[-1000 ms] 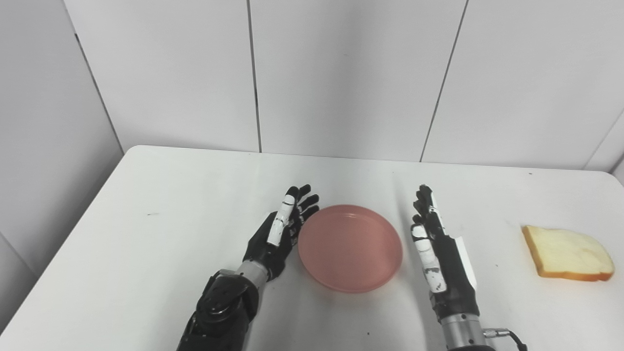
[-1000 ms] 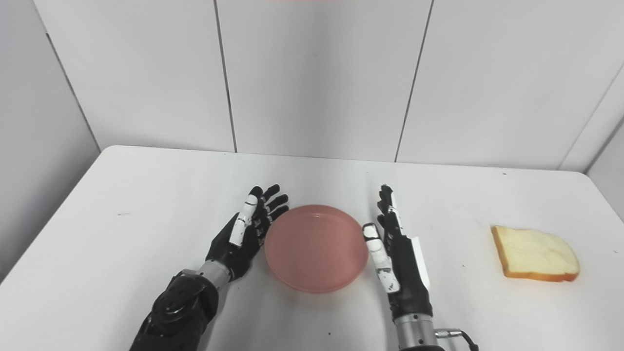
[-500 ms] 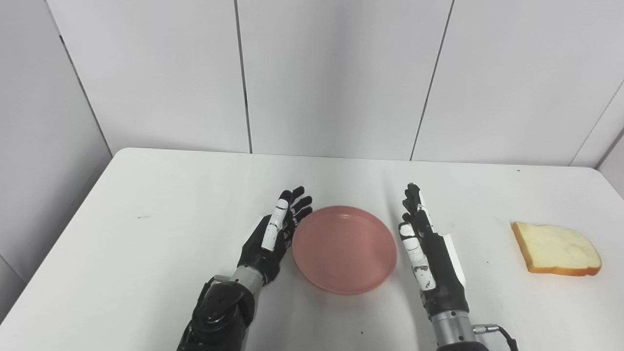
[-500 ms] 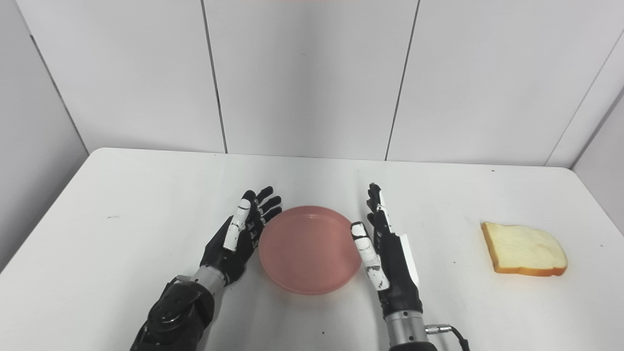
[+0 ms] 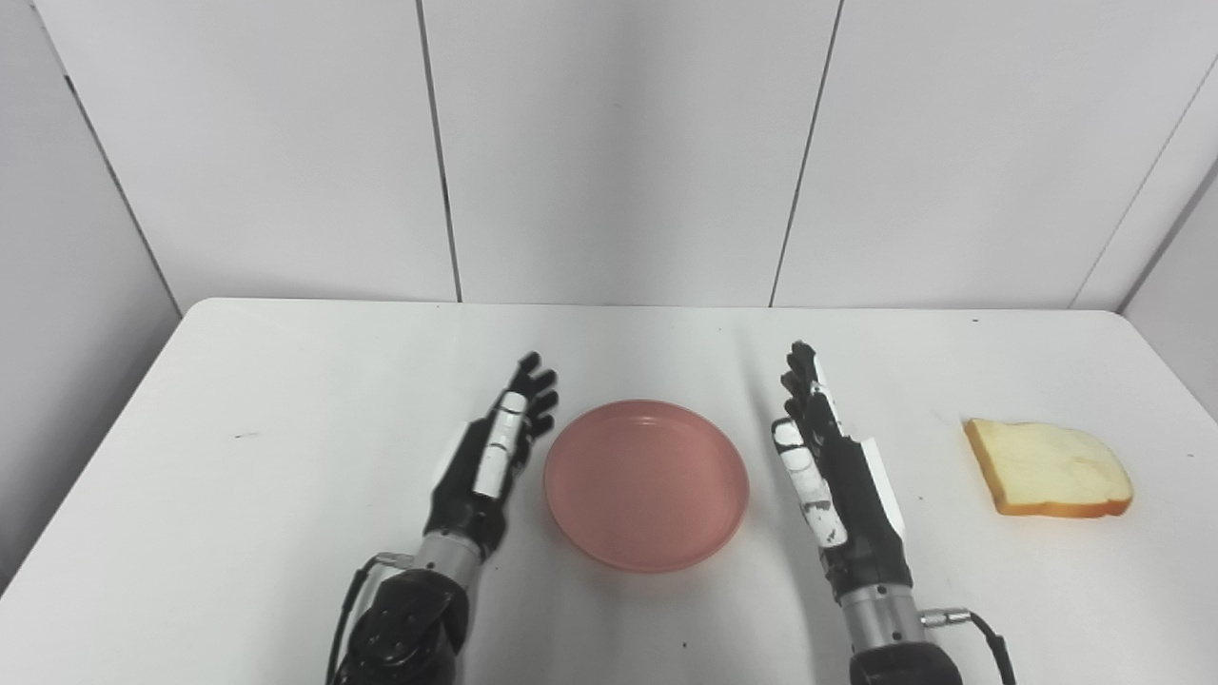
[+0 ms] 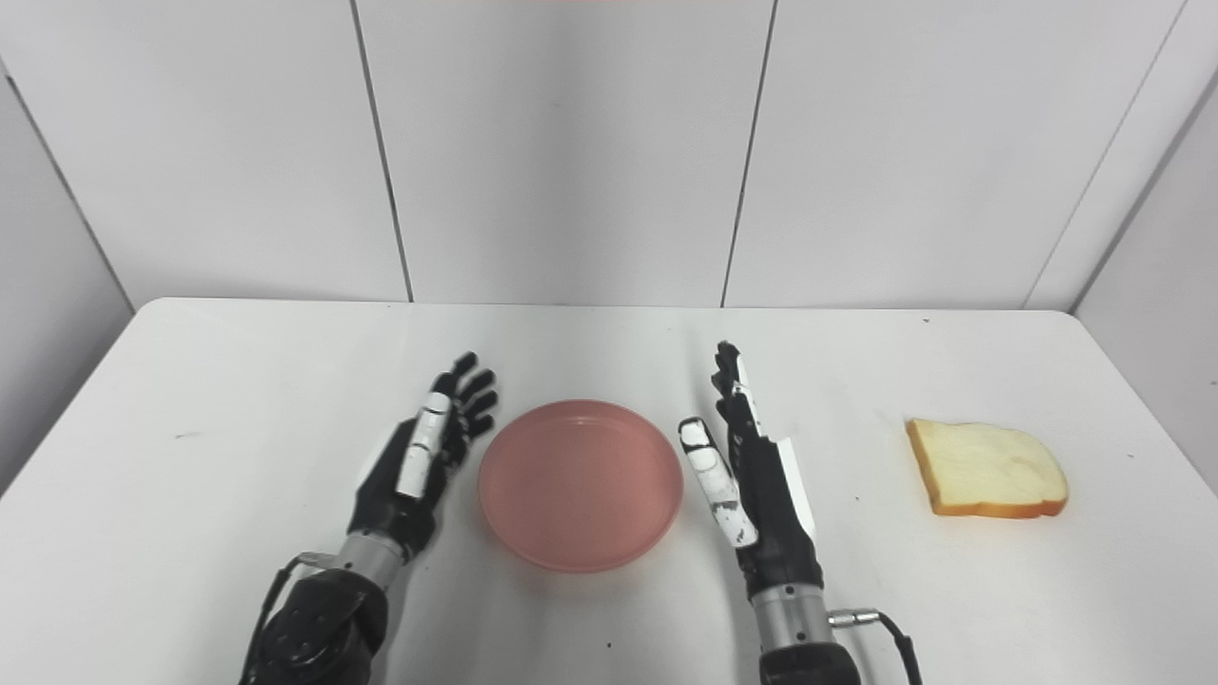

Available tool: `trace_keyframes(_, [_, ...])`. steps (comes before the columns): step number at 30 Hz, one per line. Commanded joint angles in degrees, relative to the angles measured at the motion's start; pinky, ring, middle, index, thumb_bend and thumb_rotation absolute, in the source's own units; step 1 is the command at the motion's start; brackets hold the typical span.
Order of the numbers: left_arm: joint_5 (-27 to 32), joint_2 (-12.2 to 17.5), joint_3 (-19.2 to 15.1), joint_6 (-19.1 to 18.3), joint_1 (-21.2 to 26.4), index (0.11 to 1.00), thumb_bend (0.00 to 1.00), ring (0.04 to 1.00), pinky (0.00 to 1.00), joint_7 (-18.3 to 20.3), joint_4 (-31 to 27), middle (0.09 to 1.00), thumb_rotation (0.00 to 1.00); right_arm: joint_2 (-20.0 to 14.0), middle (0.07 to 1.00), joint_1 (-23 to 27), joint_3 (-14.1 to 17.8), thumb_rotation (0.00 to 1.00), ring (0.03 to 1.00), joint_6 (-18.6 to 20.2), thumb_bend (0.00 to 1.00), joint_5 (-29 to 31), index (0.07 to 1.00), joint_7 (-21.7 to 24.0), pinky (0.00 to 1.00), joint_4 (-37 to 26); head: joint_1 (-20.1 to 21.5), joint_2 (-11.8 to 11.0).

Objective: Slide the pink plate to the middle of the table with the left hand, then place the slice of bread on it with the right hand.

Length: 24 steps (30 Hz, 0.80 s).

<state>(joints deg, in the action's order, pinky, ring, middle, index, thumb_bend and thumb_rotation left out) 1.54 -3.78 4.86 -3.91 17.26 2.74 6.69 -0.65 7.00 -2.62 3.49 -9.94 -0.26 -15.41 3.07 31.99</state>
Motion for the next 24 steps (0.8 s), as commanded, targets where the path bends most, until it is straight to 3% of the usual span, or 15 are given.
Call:
trace_keyframes(1, [-2.17, -0.93, -0.25, 5.31, 0.98, 0.915, 0.63, 0.900, 0.88, -2.17, -2.20, 0.917, 1.00, -0.73, 0.996, 2.50, 0.70, 1.00, 0.975, -3.05, 0.80, 0.40, 1.000, -0.35, 0.98, -2.22, -0.03, 0.00])
trace_keyframes(10, [-5.17, -1.21, 0.69, 6.13, -1.12, 0.918, 0.65, 0.901, 0.89, -3.44, -6.68, 0.918, 1.00, -6.52, 1.000, 8.58, 3.06, 1.00, 0.979, 0.27, 0.82, 0.81, 1.000, 1.45, 0.97, -3.31, 2.38, -0.56])
trace_keyframes(13, [-5.17, -1.18, 0.81, 6.40, -1.98, 0.919, 0.63, 0.903, 0.89, -3.10, -8.21, 0.922, 1.00, -9.99, 0.999, 10.36, 3.69, 1.00, 0.973, 2.45, 0.81, 0.14, 1.000, 3.22, 0.94, -5.17, 3.60, -0.80])
trace_keyframes(17, [-4.74, -0.83, 1.00, 5.75, -3.25, 0.921, 0.62, 0.908, 0.90, -2.20, -10.37, 0.925, 1.00, -15.89, 0.988, 13.05, 3.40, 0.99, 0.949, 6.64, 0.79, -5.27, 0.995, 6.12, 0.88, -7.87, 5.97, -1.15])
trace_keyframes(21, [-3.01, -0.07, 0.93, 6.63, -3.97, 0.927, 0.62, 0.917, 0.91, -0.49, -10.30, 0.932, 1.00, -21.21, 0.960, 15.28, 3.83, 0.91, 0.916, 10.04, 0.86, -8.66, 0.983, 9.16, 0.85, -9.53, 9.93, -1.69])
trace_keyframes(24, [-1.60, 0.65, 0.88, 6.69, -4.38, 0.935, 0.61, 0.916, 0.89, 0.95, -10.23, 0.938, 1.00, -26.89, 0.955, 16.75, 4.91, 0.71, 0.919, 10.57, 0.92, -7.48, 0.970, 13.00, 0.85, -8.77, 10.76, -1.79])
